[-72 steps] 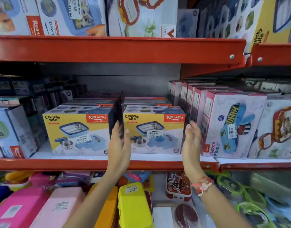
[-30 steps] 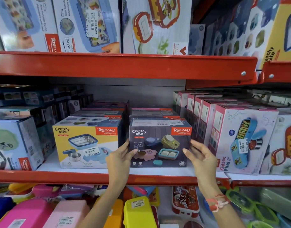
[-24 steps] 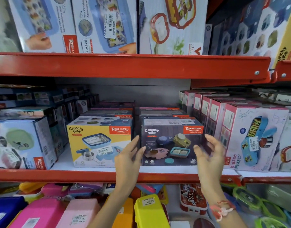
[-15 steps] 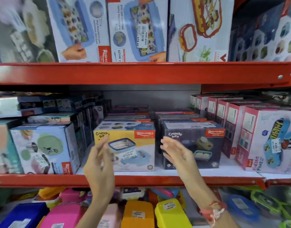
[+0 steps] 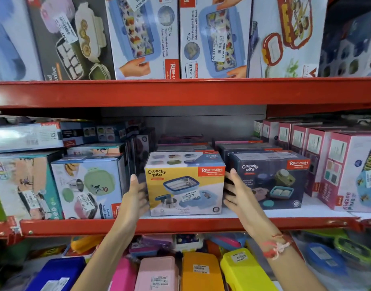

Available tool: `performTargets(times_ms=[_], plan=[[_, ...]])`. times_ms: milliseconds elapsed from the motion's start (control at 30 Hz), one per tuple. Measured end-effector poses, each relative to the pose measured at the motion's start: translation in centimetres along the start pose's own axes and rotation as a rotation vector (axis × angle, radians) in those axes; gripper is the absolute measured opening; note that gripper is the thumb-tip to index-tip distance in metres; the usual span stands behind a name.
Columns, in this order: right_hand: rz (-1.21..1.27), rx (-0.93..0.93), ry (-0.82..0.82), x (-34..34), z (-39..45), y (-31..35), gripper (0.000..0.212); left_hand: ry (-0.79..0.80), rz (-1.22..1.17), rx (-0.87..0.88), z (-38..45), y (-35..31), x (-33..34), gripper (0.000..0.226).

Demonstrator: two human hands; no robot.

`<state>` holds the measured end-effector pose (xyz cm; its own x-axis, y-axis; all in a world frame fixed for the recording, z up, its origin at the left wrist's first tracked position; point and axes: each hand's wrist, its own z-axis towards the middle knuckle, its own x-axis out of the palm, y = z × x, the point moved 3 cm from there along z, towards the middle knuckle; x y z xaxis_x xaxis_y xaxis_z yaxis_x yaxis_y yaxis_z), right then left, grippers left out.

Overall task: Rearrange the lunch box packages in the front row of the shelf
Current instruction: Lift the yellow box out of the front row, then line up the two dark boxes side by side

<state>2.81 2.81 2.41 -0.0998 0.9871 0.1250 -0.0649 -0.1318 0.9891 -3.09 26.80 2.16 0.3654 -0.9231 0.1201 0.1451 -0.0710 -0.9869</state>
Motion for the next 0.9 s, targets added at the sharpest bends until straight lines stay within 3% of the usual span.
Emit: performTargets(times_ms=[100, 233, 433, 533, 600, 733, 900], plan=[[0.096, -0.086, -0.036, -0.9, -1.0, 1.0, 0.034, -0.027, -0.043, 0.083, -0.8, -0.3, -1.6, 0.055], [0.112, -0.243, -0.072, -1.4, -1.8, 3.2, 0.039, -0.027, -0.069, 0.115, -0.7, -2.0, -2.3, 0.046], [0.101, -0.378, 0.007, -0.7, -1.6, 4.7, 0.043, 0.117, -0.046, 0.176, -0.2, -3.4, -1.9, 0.033], [0.008, -0.447, 0.018, -0.6, -0.8, 4.1, 0.035, 0.108, -0.043, 0.186, 0.3, -3.0, -1.7, 0.044], [0.011, -0.472, 0.028, -0.7, -0.2, 3.4, 0.032, 0.095, -0.001, 0.242, 0.4, -2.4, -1.4, 0.04], [0.007, -0.428, 0.023, -1.1, 0.4, 0.5, 0.042, 0.007, 0.045, 0.278, 0.3, -0.7, -0.9, 0.056], [-0.033, -0.387, -0.066, -1.5, 0.9, -2.6, 0.047, -0.071, 0.086, 0.253, 0.4, 1.5, -0.5, 0.058]])
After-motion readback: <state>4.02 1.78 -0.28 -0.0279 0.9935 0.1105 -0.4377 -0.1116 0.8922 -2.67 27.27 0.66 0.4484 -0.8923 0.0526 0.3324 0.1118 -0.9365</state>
